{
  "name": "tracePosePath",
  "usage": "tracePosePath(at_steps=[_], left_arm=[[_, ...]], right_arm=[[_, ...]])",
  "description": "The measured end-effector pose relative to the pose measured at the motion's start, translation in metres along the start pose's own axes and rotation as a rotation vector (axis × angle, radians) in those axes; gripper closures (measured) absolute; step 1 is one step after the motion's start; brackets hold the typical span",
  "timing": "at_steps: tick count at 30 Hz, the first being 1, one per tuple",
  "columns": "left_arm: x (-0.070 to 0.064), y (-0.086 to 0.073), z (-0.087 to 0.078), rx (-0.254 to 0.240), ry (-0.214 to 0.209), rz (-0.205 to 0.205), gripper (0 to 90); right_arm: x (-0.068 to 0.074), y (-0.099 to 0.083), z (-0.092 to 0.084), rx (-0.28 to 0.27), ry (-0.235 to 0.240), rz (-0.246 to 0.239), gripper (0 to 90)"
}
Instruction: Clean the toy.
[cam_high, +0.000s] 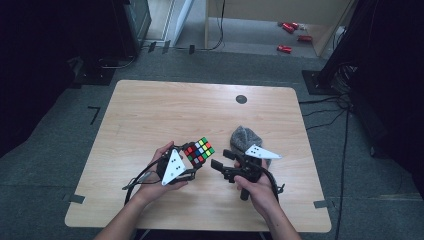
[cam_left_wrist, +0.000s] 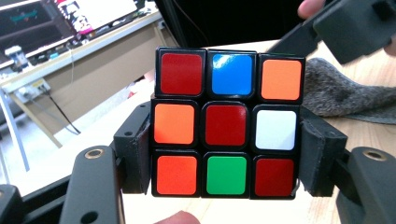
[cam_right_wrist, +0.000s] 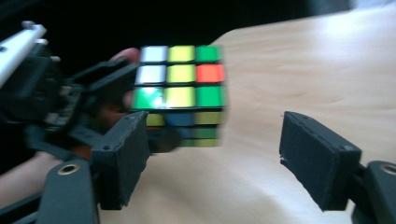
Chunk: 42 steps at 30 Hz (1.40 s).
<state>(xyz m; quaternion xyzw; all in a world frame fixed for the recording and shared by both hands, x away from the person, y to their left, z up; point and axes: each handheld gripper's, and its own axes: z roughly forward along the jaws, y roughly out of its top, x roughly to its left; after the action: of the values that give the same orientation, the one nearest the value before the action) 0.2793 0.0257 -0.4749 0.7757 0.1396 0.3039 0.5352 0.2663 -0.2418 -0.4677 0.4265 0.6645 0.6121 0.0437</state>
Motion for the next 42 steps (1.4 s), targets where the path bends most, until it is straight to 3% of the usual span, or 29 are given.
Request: tracePosePath(at_steps=[2, 4, 5, 7, 9, 13, 18, 20, 21, 23, 27, 30, 32, 36, 40, 42], left_arm=[[0.002, -0.001, 0.0, 0.006, -0.01, -0.023, 34.7], [0.003, -0.001, 0.0, 0.011, -0.035, -0.047, 34.7], [0.003, -0.001, 0.0, 0.01, -0.045, -0.059, 34.7], [0.004, -0.001, 0.0, 0.015, -0.069, -0.085, 34.7], [0.006, -0.001, 0.0, 0.013, -0.106, -0.123, 34.8], [0.011, -0.001, -0.002, 0.019, -0.153, -0.193, 34.7], [0.018, -0.002, -0.002, 0.041, -0.15, -0.249, 34.7], [0.02, -0.002, -0.002, 0.046, -0.149, -0.267, 34.7], [0.022, -0.003, -0.003, 0.048, -0.146, -0.275, 34.7], [0.023, -0.003, -0.003, 0.05, -0.146, -0.285, 34.8], [0.025, -0.003, -0.003, 0.049, -0.151, -0.309, 34.7], [0.024, -0.004, -0.002, 0.055, -0.156, -0.311, 34.7], [0.022, -0.004, -0.001, 0.066, -0.157, -0.304, 34.7], [0.018, -0.004, 0.003, 0.094, -0.17, -0.293, 34.8], [0.011, -0.003, 0.008, 0.129, -0.178, -0.275, 34.8], [0.008, -0.002, 0.008, 0.125, -0.201, -0.27, 34.7]], right_arm=[[-0.003, 0.002, -0.003, -0.003, -0.058, -0.048, 21.7], [-0.008, 0.003, -0.007, 0.016, -0.202, -0.178, 21.6], [-0.011, 0.003, -0.009, 0.03, -0.252, -0.217, 21.1], [-0.017, 0.002, -0.011, 0.046, -0.324, -0.26, 22.2], [-0.025, 0.002, -0.014, 0.078, -0.375, -0.25, 23.5], [-0.038, -0.005, -0.015, 0.145, -0.532, -0.374, 24.3], [-0.055, -0.014, -0.012, 0.246, -0.579, -0.342, 29.7], [-0.059, -0.018, -0.01, 0.274, -0.605, -0.343, 36.9], [-0.061, -0.019, -0.01, 0.284, -0.603, -0.33, 44.2], [-0.065, -0.02, -0.009, 0.324, -0.601, -0.301, 47.3], [-0.07, -0.024, -0.01, 0.317, -0.571, -0.24, 60.4], [-0.068, -0.023, -0.01, 0.323, -0.555, -0.241, 71.4], [-0.065, -0.022, -0.01, 0.321, -0.536, -0.227, 73.8], [-0.052, -0.012, -0.014, 0.211, -0.415, -0.186, 74.2], [-0.014, 0.005, -0.019, 0.062, -0.24, -0.251, 74.1], [0.003, 0.009, -0.018, 0.036, -0.19, -0.29, 74.1]])
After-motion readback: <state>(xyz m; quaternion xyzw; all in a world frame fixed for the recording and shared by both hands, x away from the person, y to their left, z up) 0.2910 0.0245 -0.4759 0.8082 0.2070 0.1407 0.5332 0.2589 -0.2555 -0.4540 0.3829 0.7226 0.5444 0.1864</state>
